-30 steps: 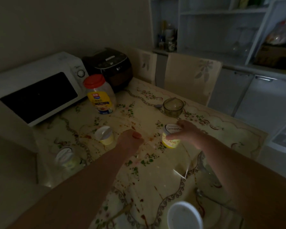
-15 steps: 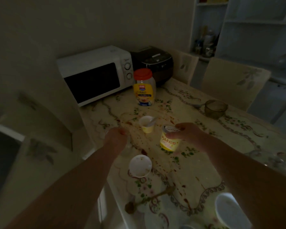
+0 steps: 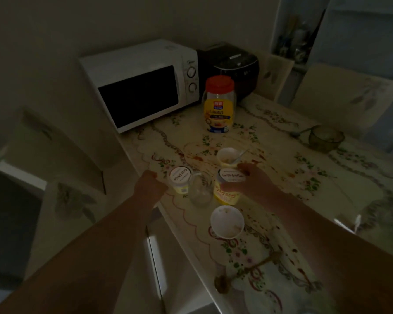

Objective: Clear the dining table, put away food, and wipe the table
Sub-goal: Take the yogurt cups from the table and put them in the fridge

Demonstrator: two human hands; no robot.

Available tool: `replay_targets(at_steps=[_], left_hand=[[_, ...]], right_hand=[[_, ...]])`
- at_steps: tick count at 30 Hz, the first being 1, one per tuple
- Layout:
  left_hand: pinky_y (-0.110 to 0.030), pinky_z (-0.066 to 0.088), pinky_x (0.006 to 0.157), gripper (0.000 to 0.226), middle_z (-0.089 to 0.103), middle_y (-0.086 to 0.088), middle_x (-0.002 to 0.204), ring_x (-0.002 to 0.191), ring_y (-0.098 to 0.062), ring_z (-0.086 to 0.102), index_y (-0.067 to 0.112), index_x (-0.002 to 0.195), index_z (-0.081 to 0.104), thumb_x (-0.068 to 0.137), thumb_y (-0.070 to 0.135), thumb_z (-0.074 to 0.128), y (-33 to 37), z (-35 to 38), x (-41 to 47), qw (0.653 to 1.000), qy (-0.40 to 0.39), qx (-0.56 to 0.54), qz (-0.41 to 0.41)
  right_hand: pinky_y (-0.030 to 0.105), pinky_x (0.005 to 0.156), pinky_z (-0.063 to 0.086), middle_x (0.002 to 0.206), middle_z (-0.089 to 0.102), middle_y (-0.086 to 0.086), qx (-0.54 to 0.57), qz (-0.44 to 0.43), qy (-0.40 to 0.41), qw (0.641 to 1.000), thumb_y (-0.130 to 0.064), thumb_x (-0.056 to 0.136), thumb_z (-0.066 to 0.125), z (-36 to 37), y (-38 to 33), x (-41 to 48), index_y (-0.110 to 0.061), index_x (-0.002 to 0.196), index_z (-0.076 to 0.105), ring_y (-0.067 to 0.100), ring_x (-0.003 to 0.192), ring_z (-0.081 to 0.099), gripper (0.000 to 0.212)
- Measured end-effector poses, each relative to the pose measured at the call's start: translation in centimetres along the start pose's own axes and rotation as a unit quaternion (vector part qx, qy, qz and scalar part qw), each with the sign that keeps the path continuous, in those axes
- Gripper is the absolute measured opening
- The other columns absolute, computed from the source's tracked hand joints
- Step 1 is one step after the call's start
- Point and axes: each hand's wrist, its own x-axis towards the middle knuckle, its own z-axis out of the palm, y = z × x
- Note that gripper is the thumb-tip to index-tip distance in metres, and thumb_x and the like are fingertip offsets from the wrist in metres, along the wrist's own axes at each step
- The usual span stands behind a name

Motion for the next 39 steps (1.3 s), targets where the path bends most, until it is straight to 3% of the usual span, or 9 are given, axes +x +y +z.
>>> replay_targets(at_steps=[4, 11, 15, 21, 28, 39], left_hand=[[-0.033, 0.046, 0.091, 0.065, 0.055, -0.015, 0.127, 0.115, -0.033, 0.056, 0.005, 0.133, 0.043, 0.076, 0.009, 0.075, 0.7, 1.0, 1.3, 0.996, -0.030, 0.071, 0.037], [-0.035, 0.044, 0.100, 0.105, 0.047, -0.010, 0.137, 0.126, -0.028, 0.049, 0.011, 0.144, 0.030, 0.058, 0.028, 0.089, 0.7, 3.7, 3.6, 0.986, -0.053, 0.148, 0.062], [-0.039, 0.045, 0.099, 0.104, 0.047, -0.009, 0.136, 0.126, -0.030, 0.048, 0.010, 0.142, 0.029, 0.058, 0.028, 0.088, 0.4, 4.5, 4.5, 0.985, -0.052, 0.149, 0.067], [-0.042, 0.039, 0.105, 0.107, 0.041, -0.010, 0.143, 0.132, -0.032, 0.040, 0.011, 0.146, 0.026, 0.061, 0.024, 0.088, 0.1, 5.2, 5.8, 0.985, -0.076, 0.137, 0.067], [-0.037, 0.043, 0.095, 0.101, 0.044, -0.011, 0.137, 0.125, -0.031, 0.046, 0.008, 0.141, 0.030, 0.059, 0.012, 0.089, -0.4, 5.2, 5.7, 0.992, -0.086, 0.057, 0.077], [-0.047, 0.043, 0.102, 0.112, 0.042, -0.012, 0.138, 0.127, -0.031, 0.044, 0.006, 0.142, 0.028, 0.051, 0.016, 0.092, -0.3, 3.1, 3.6, 0.994, -0.034, 0.037, 0.100]], right_hand=[[0.037, 0.098, 0.046, 0.132, 0.051, 0.002, -0.002, 0.007, 0.035, 0.999, -0.034, 0.062, 0.087, 0.4, -0.1, 0.5, -0.015, 0.139, 0.042, 0.022, 0.118, 0.053, 0.091], [0.031, 0.092, 0.044, 0.138, 0.047, 0.002, -0.010, 0.029, 0.065, 0.997, -0.033, 0.062, 0.088, 0.8, 0.7, 1.1, -0.016, 0.140, 0.041, 0.022, 0.122, 0.049, 0.093], [0.035, 0.098, 0.045, 0.139, 0.046, 0.001, -0.016, 0.032, 0.065, 0.997, -0.032, 0.062, 0.088, 1.2, 1.0, 1.3, -0.017, 0.140, 0.040, 0.021, 0.122, 0.048, 0.093], [0.028, 0.089, 0.041, 0.138, 0.045, 0.001, -0.015, 0.040, 0.064, 0.997, -0.029, 0.063, 0.088, 1.7, 1.1, 1.4, -0.017, 0.140, 0.040, 0.013, 0.109, 0.044, 0.091], [0.032, 0.093, 0.046, 0.137, 0.045, 0.002, -0.005, 0.048, 0.072, 0.996, -0.025, 0.063, 0.088, 2.1, 1.3, 1.0, -0.016, 0.140, 0.039, 0.012, 0.105, 0.044, 0.092], [0.028, 0.087, 0.045, 0.137, 0.046, 0.002, -0.010, 0.040, 0.088, 0.995, -0.027, 0.061, 0.088, 2.1, 1.4, -1.6, -0.015, 0.140, 0.040, 0.013, 0.106, 0.046, 0.093]])
